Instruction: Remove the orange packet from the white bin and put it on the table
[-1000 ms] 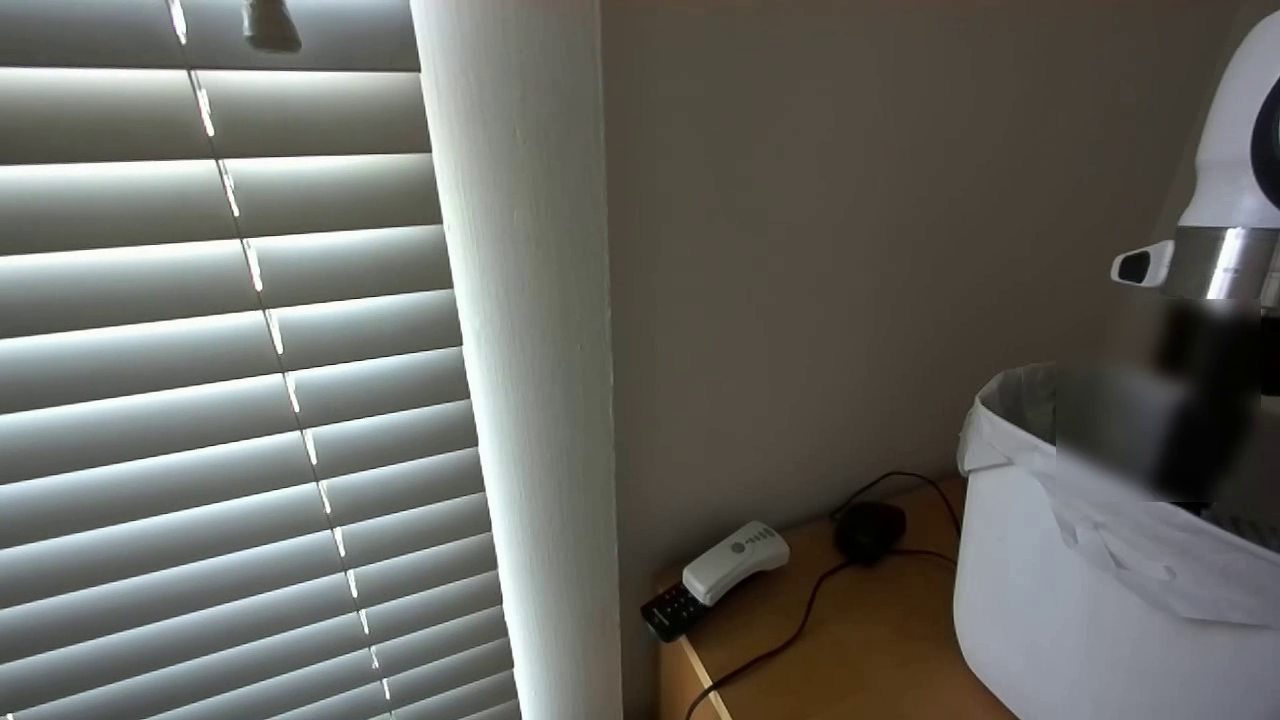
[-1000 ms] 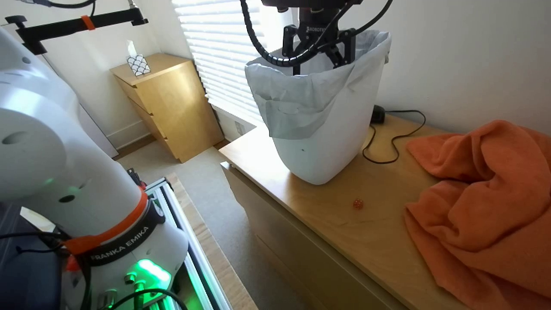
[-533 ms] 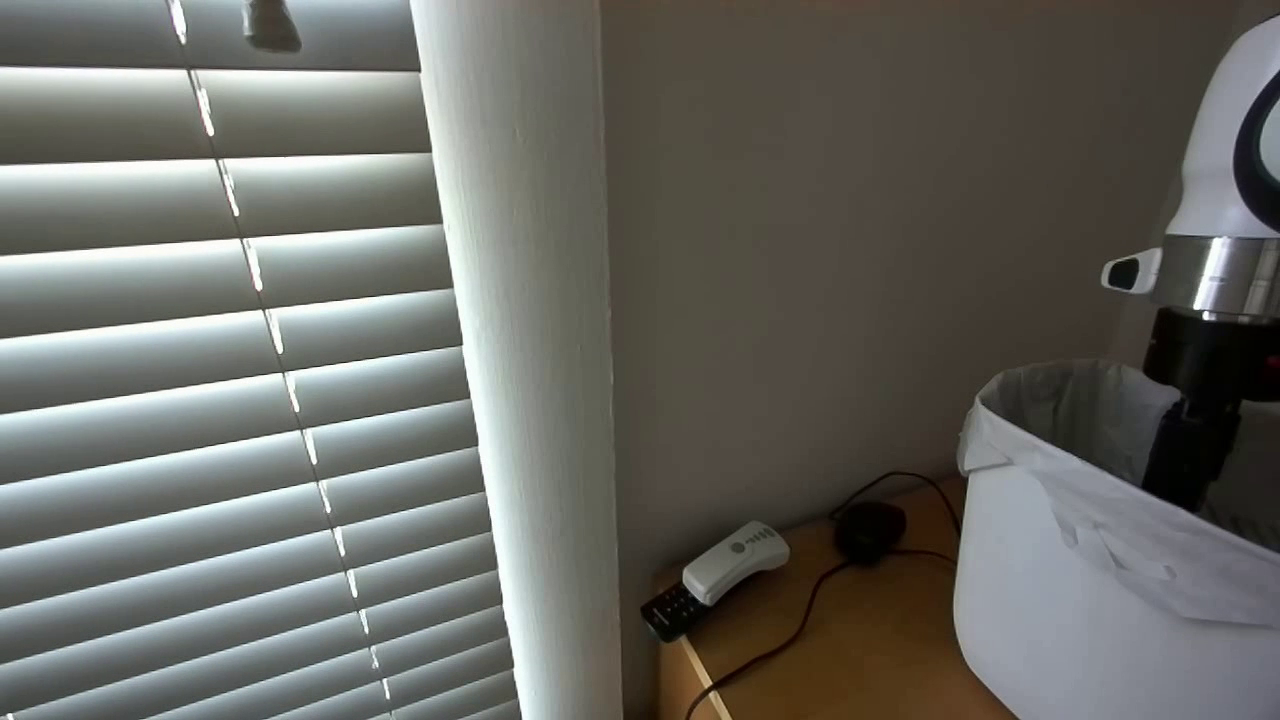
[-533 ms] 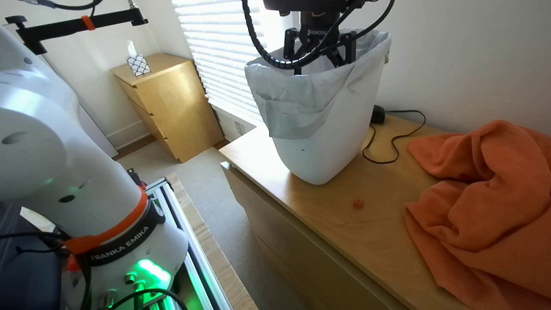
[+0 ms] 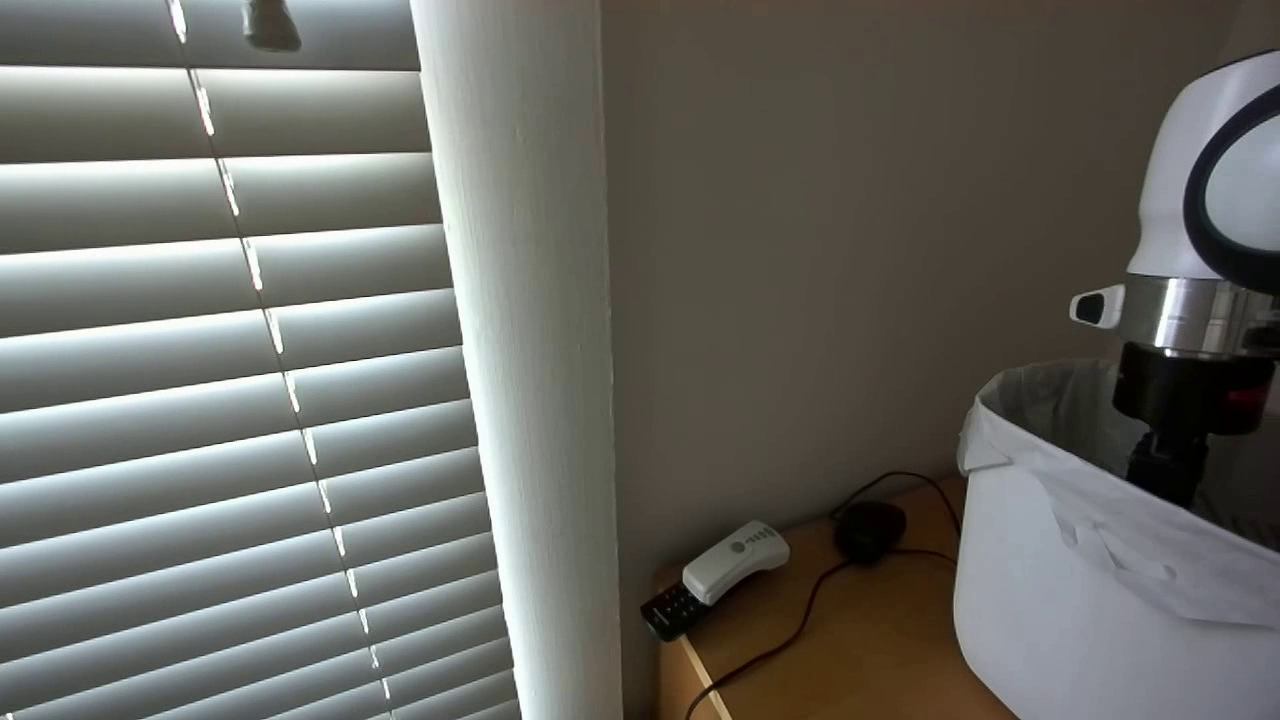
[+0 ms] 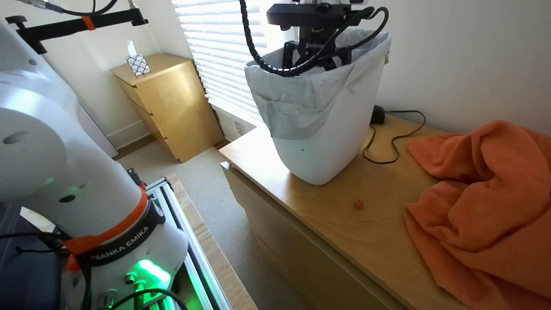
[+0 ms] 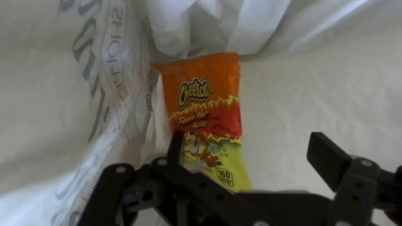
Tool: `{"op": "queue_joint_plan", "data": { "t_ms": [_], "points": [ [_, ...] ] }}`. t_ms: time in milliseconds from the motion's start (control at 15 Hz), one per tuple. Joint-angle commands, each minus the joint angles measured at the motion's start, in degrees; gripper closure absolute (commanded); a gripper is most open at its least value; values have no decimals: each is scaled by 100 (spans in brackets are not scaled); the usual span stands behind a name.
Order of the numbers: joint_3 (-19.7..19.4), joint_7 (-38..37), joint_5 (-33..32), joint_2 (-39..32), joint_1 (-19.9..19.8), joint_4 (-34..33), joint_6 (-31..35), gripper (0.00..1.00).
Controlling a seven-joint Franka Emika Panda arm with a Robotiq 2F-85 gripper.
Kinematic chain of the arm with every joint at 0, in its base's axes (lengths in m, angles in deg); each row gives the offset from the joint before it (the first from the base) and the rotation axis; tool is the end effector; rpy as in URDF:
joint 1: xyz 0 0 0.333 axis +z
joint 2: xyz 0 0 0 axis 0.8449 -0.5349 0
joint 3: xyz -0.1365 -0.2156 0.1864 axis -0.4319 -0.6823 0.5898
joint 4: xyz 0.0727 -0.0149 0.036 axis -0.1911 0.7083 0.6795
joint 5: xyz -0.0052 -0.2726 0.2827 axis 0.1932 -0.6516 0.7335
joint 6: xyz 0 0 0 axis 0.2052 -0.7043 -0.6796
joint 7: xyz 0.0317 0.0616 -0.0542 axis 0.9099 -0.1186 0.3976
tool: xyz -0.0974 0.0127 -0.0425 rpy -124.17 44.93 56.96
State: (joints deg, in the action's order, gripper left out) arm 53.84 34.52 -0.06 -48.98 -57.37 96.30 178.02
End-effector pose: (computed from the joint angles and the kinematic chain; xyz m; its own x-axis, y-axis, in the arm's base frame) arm 0.4778 -0.0257 0.3599 0.9138 0.3894 -0.1155 0.3829 -0.9207 -0.0750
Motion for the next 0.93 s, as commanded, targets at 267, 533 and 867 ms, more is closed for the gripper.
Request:
{"op": "queue_joint_plan", "data": {
  "t_ms": [267,533,867],
  "points": [
    [58,64,198,-290,-43,103,820,27],
    [72,90,207,-359,-52,114,978,58],
    [80,103,203,-397,-61,106,995,98]
  ]
}}
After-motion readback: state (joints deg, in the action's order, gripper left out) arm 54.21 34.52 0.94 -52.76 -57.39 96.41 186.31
